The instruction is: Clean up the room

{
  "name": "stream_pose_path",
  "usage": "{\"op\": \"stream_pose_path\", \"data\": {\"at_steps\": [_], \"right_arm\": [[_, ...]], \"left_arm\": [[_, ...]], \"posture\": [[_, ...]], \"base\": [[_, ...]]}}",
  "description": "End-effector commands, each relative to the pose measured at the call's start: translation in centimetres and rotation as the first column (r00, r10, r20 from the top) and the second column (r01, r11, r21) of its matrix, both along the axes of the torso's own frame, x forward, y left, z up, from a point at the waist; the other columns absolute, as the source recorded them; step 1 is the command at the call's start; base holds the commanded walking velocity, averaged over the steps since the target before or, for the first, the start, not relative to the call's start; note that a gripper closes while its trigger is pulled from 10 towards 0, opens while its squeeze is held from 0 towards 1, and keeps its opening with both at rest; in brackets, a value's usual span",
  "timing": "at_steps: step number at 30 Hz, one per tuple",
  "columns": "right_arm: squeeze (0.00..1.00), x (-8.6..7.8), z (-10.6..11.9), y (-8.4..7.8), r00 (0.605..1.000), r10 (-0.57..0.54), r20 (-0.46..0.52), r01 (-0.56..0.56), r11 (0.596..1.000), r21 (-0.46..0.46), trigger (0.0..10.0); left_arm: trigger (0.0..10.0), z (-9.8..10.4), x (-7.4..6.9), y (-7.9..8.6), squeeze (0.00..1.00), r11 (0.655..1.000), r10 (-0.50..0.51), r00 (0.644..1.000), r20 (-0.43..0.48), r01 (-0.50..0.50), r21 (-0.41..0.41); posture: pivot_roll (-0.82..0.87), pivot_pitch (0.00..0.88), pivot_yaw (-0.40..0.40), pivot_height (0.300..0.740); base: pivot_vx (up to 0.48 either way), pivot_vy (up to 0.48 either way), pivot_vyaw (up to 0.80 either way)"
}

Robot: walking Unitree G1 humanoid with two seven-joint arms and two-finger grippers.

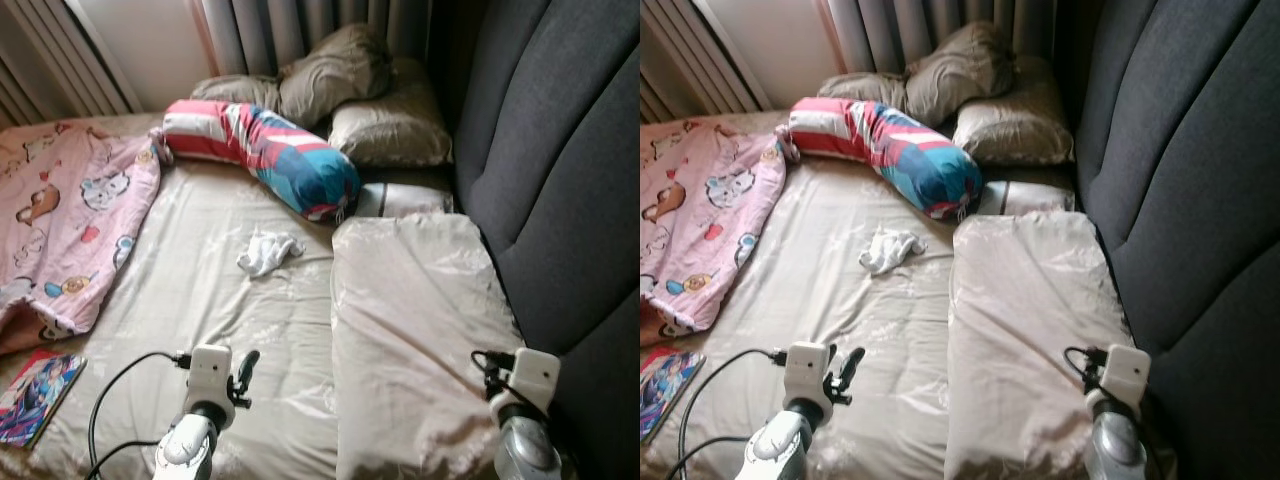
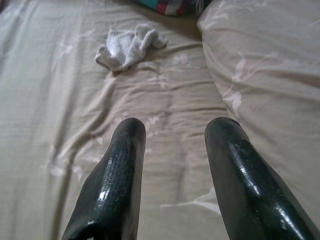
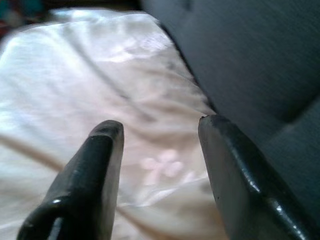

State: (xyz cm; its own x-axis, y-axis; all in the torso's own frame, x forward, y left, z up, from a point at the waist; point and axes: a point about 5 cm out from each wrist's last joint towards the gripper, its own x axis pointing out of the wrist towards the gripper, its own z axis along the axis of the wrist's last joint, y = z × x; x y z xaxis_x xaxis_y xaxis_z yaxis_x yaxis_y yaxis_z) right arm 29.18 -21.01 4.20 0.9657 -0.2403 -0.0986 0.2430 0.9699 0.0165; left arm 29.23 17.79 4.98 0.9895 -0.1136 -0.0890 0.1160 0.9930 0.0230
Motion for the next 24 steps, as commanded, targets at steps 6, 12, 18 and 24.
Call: {"op": "stream_pose_path", "data": {"at_steps": [6,12,18,24], "right_arm": [[1.0,-2.3,-0.6,1.6,0.993,0.114,0.024,-0.113,0.993,-0.038,10.0],[0.8,-2.7,-1.9,2.1,0.991,0.126,-0.049,-0.126,0.992,0.006,10.0],[0.0,-2.0,-1.3,2.8,0.988,0.151,-0.038,-0.15,0.988,0.04,10.0],[0.0,-1.9,-1.7,2.8,0.985,0.16,-0.068,-0.157,0.986,0.054,10.0]], "left_arm": [[10.0,-0.8,-1.3,1.2,0.0,0.998,0.06,0.998,-0.011,-0.06,-0.019],[10.0,-0.7,-1.2,1.4,0.0,0.996,0.082,0.997,-0.005,-0.082,-0.02],[10.0,-0.5,-0.7,1.0,0.0,0.997,0.07,0.998,-0.005,-0.07,-0.033],[10.0,-0.5,-0.6,0.9,0.0,0.997,0.072,0.997,-0.007,-0.072,-0.04]], "posture": [[-0.03,0.226,0.032,0.74],[-0.03,0.21,0.033,0.74],[-0.03,0.184,0.041,0.74],[-0.02,0.188,0.043,0.74]], "base": [[0.0,0.0,0.0],[0.0,0.0,0.0],[0.0,0.0,0.0],[0.0,0.0,0.0]]}}
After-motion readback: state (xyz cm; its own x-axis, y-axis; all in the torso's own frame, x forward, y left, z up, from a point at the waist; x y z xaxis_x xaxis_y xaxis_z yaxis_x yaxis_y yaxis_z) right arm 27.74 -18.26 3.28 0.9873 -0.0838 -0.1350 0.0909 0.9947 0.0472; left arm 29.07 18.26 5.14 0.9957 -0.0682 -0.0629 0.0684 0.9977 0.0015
